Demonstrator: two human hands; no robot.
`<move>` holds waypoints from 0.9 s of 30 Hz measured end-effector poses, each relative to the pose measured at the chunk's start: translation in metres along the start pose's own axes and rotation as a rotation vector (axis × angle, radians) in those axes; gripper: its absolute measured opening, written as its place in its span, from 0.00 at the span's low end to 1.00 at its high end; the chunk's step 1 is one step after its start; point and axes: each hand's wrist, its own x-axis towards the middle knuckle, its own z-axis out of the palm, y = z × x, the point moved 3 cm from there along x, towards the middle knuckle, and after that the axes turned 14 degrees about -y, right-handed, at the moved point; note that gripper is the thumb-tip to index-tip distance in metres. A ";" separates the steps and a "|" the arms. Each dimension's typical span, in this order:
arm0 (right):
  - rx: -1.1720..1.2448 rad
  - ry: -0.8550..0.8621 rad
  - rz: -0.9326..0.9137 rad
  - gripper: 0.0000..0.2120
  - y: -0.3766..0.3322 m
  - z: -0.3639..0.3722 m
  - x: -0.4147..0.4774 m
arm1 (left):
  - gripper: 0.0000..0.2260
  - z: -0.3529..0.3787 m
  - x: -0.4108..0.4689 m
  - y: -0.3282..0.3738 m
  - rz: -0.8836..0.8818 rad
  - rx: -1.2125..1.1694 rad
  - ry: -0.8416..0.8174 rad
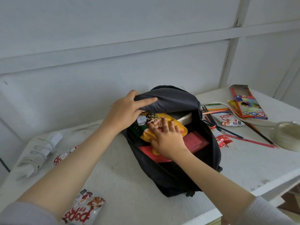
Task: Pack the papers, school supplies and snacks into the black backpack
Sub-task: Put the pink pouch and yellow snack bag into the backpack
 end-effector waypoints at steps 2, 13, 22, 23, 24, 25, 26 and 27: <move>0.052 0.014 0.013 0.26 0.001 0.000 0.000 | 0.25 -0.002 -0.001 0.000 -0.002 0.006 0.001; 0.211 -0.015 0.103 0.24 -0.019 -0.017 0.002 | 0.27 -0.005 0.003 0.003 0.018 0.010 0.013; 0.103 -0.038 0.024 0.24 -0.035 -0.015 0.017 | 0.27 -0.002 0.005 0.003 0.027 0.013 0.034; 0.123 -0.043 0.013 0.24 -0.034 -0.013 0.017 | 0.27 -0.001 0.006 0.003 0.021 0.005 0.034; 0.146 -0.048 0.004 0.24 -0.033 -0.013 0.017 | 0.27 -0.001 0.006 0.003 0.016 0.000 0.032; 0.172 -0.056 -0.005 0.24 -0.033 -0.013 0.017 | 0.26 0.000 0.007 0.003 0.011 -0.004 0.029; 0.201 -0.073 -0.017 0.24 -0.034 -0.014 0.016 | 0.26 0.000 0.007 0.003 0.006 -0.007 0.026; 0.231 -0.099 -0.032 0.25 -0.034 -0.014 0.016 | 0.26 0.001 0.007 0.003 0.002 -0.012 0.024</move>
